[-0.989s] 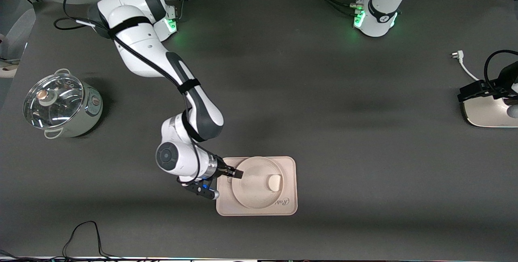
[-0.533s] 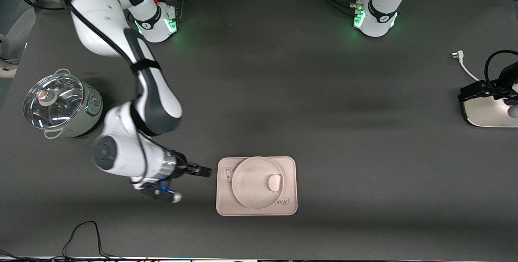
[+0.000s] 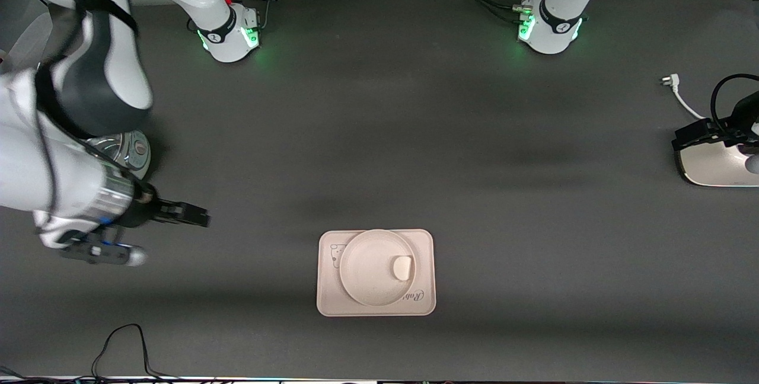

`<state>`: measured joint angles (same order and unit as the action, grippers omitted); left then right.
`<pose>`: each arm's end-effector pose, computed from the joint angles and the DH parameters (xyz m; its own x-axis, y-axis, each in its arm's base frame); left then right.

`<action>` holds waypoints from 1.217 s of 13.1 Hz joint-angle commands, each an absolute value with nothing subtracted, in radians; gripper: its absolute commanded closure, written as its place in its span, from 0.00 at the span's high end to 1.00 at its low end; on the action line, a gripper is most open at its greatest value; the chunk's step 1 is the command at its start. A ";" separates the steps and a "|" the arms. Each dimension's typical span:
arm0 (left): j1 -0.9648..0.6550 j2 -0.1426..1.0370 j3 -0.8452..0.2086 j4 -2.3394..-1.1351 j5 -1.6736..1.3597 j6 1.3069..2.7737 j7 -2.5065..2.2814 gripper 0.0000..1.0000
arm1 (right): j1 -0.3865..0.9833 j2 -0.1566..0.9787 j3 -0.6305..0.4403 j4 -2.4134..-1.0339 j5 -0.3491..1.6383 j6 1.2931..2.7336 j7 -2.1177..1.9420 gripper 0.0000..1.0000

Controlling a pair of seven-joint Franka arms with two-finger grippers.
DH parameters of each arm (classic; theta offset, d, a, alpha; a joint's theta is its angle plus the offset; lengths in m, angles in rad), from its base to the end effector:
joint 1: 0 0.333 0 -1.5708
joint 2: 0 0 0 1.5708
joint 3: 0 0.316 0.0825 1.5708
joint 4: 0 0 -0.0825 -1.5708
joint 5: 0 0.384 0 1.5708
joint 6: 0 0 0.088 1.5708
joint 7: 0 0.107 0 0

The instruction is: Place bun in plate and plate on tray

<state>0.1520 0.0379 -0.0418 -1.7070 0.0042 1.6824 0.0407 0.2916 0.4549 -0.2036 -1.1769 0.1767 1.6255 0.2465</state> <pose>0.5645 0.0632 0.5481 0.9957 0.0687 -0.0625 0.0688 -0.9976 0.0000 0.6791 0.1102 0.5368 0.9890 -0.1463 -0.0195 -0.1474 -0.9854 -0.0852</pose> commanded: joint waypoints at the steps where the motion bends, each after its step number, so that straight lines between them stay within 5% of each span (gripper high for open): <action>1: 0.149 0.020 -0.037 -1.726 -0.006 1.695 0.057 1.00 | 0.316 0.321 -0.203 -1.349 0.059 1.634 0.232 1.00; 7: 0.149 0.021 -0.037 -1.729 -0.006 1.703 0.057 1.00 | 0.194 0.045 -0.161 -1.607 0.026 1.658 0.027 1.00; 16: 0.149 0.021 -0.037 -1.730 -0.006 1.726 0.057 1.00 | 0.149 0.021 -0.158 -1.614 0.038 1.634 -0.069 1.00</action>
